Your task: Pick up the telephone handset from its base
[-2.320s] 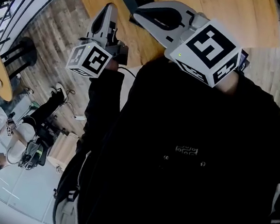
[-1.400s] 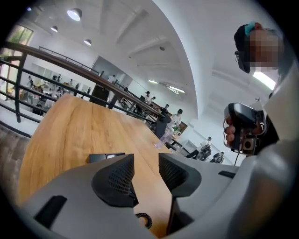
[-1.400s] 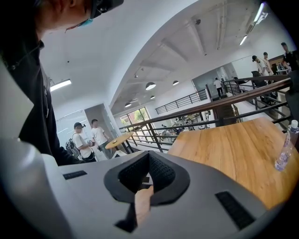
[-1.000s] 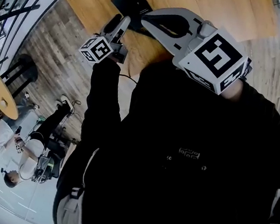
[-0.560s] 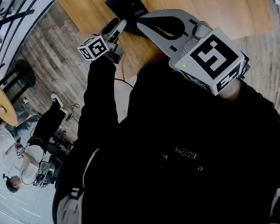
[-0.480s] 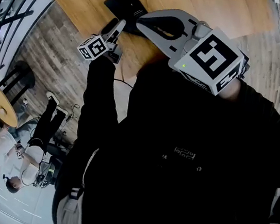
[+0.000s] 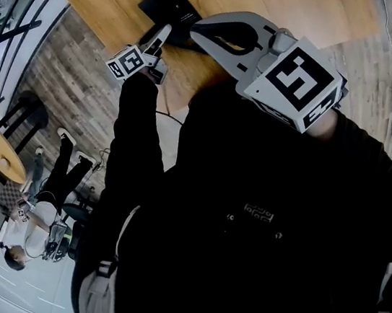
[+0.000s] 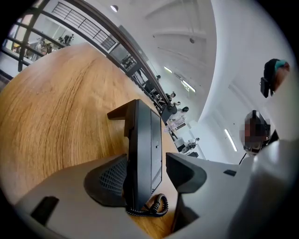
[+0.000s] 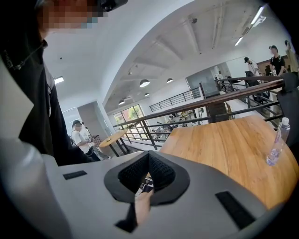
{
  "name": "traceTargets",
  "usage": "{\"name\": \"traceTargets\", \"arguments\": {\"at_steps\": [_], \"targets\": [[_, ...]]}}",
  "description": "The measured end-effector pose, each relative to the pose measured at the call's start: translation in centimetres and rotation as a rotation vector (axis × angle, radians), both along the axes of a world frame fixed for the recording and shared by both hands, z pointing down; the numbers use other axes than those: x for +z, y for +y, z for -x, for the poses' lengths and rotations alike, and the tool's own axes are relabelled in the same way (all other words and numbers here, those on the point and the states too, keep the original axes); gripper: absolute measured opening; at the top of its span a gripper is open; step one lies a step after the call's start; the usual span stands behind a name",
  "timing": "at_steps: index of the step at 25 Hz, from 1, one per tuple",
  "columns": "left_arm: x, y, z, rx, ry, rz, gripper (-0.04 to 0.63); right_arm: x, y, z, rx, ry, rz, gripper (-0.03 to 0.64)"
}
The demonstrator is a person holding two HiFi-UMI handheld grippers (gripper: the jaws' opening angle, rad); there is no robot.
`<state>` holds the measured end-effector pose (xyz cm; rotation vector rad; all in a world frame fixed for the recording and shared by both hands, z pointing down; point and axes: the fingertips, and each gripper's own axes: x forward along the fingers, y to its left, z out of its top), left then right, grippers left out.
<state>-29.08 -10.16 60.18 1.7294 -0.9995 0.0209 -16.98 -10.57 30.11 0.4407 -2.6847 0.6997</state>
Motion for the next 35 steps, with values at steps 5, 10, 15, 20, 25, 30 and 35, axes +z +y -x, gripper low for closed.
{"name": "traceTargets", "arguments": {"at_steps": [5,10,15,20,25,30,35], "targets": [[0.4,-0.1,0.4,-0.013,0.006,0.010,0.255,0.2,-0.1,-0.5,0.000,0.007,0.007,0.015],[1.6,-0.2,0.5,-0.005,-0.003,0.031,0.255,0.1,-0.2,-0.6,0.010,0.008,0.011,0.015],[2.3,-0.3,0.3,-0.001,0.005,0.043,0.253,0.5,-0.2,-0.8,0.003,0.017,0.013,0.015],[2.0,-0.7,0.5,-0.007,0.001,0.026,0.196,0.5,-0.1,-0.7,-0.001,0.011,0.020,0.015],[2.0,-0.6,0.5,-0.017,-0.016,-0.003,0.181,0.6,0.1,-0.8,-0.006,0.008,0.018,0.015],[1.8,-0.4,0.5,-0.041,-0.039,0.009,0.166,0.3,0.2,-1.1,-0.012,0.001,0.010,0.015],[1.2,-0.2,1.1,-0.042,-0.110,0.006,0.110,0.0,0.2,-1.1,-0.026,-0.008,0.002,0.015]]}}
